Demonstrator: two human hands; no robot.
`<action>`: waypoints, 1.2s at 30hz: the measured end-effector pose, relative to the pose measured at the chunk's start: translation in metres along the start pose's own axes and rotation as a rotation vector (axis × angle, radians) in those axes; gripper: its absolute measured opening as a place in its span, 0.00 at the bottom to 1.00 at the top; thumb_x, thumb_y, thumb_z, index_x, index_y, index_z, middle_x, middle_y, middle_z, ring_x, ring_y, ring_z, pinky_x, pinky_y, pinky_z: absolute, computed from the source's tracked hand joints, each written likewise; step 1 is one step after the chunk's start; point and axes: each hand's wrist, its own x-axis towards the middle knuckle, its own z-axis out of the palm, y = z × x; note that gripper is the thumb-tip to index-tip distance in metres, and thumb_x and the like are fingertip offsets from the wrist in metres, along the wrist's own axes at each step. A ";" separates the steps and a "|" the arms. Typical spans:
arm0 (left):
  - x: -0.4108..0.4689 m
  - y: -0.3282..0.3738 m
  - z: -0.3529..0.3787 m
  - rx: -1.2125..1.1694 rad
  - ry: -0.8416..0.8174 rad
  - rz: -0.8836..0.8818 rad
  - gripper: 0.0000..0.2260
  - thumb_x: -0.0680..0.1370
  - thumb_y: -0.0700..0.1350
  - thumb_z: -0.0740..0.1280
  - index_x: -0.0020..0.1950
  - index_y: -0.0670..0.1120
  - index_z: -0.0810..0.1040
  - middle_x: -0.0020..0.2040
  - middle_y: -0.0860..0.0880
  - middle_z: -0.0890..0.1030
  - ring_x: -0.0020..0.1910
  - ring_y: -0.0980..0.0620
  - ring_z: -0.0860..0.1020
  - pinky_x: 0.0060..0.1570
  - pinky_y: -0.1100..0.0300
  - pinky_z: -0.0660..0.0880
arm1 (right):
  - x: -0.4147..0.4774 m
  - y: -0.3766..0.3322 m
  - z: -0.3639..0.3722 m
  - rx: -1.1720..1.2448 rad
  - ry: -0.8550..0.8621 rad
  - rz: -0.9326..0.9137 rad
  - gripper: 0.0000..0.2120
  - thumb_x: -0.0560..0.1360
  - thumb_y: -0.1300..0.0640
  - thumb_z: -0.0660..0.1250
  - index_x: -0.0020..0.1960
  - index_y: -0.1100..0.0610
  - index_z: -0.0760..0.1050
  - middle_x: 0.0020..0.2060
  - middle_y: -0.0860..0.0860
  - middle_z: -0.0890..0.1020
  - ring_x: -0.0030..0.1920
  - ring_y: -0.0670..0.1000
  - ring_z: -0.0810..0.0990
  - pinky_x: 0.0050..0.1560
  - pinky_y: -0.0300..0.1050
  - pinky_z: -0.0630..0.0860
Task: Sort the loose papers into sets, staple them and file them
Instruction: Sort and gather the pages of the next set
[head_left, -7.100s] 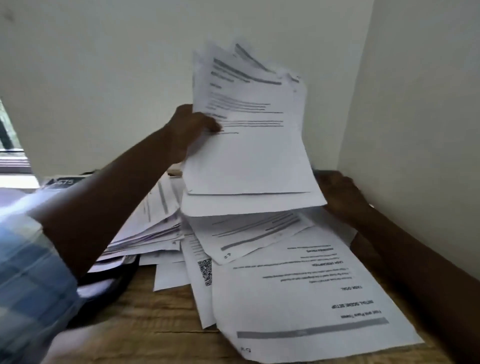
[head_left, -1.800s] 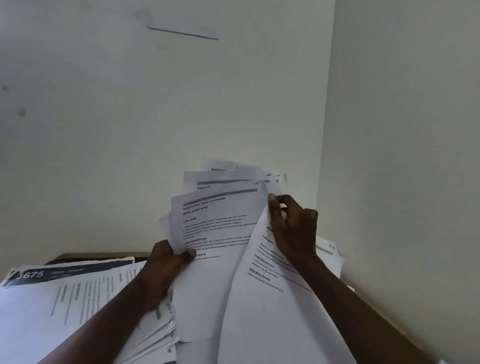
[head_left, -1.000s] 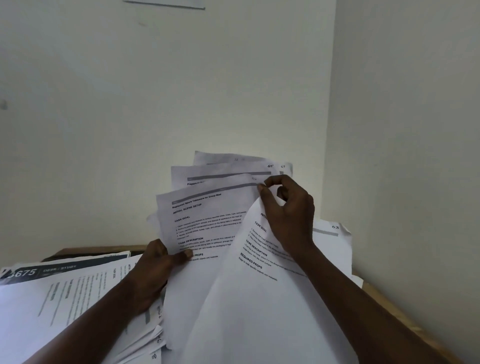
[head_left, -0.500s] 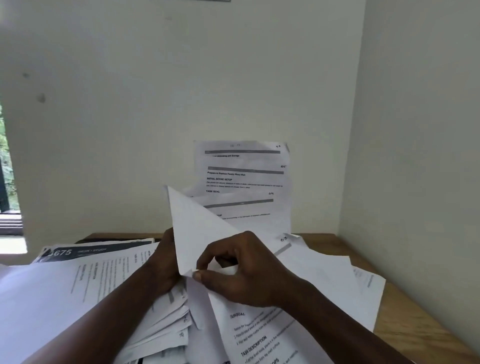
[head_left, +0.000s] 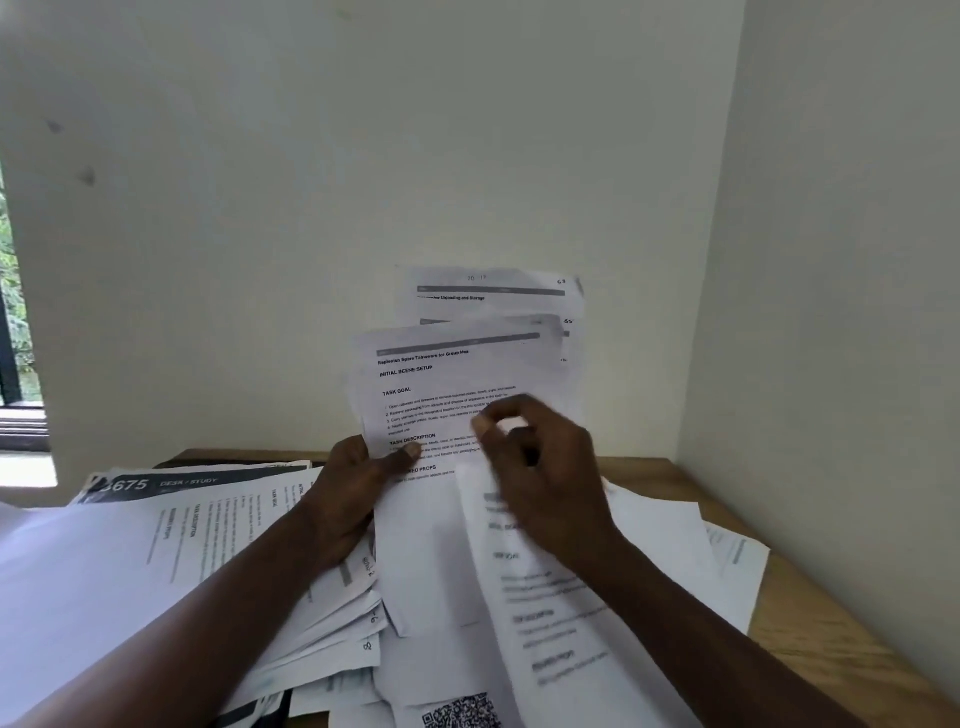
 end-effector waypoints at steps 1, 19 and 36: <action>0.001 -0.001 0.000 0.002 0.003 -0.010 0.12 0.79 0.35 0.70 0.63 0.36 0.82 0.58 0.39 0.86 0.57 0.38 0.85 0.53 0.47 0.84 | 0.004 0.005 -0.005 0.001 0.109 0.059 0.06 0.80 0.46 0.69 0.48 0.47 0.78 0.22 0.49 0.72 0.24 0.47 0.69 0.32 0.55 0.77; 0.014 -0.012 -0.008 0.043 0.078 -0.002 0.13 0.79 0.36 0.71 0.63 0.36 0.81 0.57 0.40 0.86 0.52 0.41 0.86 0.53 0.46 0.83 | 0.002 0.062 -0.093 -1.186 -0.139 0.074 0.27 0.79 0.33 0.59 0.67 0.52 0.76 0.59 0.54 0.79 0.59 0.58 0.77 0.58 0.56 0.70; -0.005 -0.006 0.015 1.051 -0.137 0.049 0.11 0.74 0.42 0.78 0.56 0.46 0.85 0.51 0.49 0.87 0.46 0.51 0.84 0.44 0.62 0.77 | -0.089 -0.010 -0.203 -1.188 -0.391 0.731 0.36 0.72 0.41 0.75 0.72 0.55 0.64 0.61 0.55 0.79 0.61 0.58 0.79 0.56 0.47 0.76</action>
